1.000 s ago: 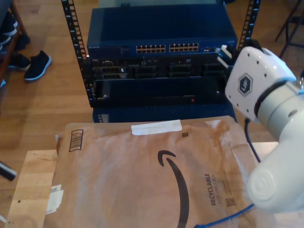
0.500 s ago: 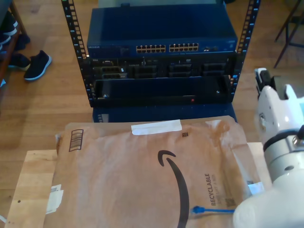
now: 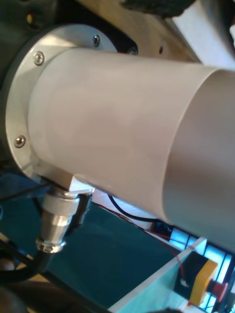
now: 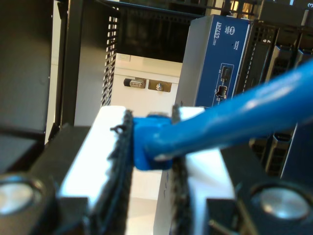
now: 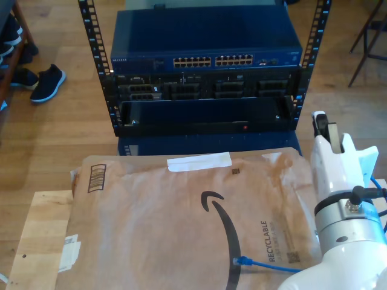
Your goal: Grab the cable and plug it in
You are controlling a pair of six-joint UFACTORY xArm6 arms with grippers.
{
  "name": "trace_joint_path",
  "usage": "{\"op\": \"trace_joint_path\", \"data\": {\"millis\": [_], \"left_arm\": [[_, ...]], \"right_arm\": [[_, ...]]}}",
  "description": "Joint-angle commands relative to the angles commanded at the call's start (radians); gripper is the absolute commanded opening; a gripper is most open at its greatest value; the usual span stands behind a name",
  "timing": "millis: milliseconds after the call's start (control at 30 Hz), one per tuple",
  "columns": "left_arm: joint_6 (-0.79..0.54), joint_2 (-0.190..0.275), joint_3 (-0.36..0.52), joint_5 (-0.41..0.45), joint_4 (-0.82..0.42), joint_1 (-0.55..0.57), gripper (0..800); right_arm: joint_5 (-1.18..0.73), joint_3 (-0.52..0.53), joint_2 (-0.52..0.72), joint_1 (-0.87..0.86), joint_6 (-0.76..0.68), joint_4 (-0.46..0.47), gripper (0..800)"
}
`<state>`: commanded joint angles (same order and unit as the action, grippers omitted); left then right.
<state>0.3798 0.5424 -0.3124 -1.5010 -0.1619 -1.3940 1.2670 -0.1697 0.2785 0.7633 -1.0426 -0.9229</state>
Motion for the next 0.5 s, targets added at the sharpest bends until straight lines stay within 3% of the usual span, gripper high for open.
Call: {"op": "trace_joint_path", "data": {"millis": [100, 167, 367, 500], "left_arm": [[-0.083, 0.005, 0.043, 0.115, -0.005, -0.155, 800], [-0.138, 0.009, 0.060, 0.172, 0.000, -0.192, 800], [-0.192, 0.029, 0.083, 0.186, 0.014, -0.215, 800], [-0.256, 0.026, 0.172, 0.368, 0.017, -0.276, 800]], "right_arm": [[0.012, 0.000, 0.000, 0.002, 0.021, -0.017, 2], [0.038, 0.002, 0.000, 0.003, 0.035, -0.020, 1], [0.052, 0.000, 0.000, 0.038, 0.097, -0.052, 0], [0.052, 0.000, 0.000, 0.043, 0.107, -0.063, 0]]}}
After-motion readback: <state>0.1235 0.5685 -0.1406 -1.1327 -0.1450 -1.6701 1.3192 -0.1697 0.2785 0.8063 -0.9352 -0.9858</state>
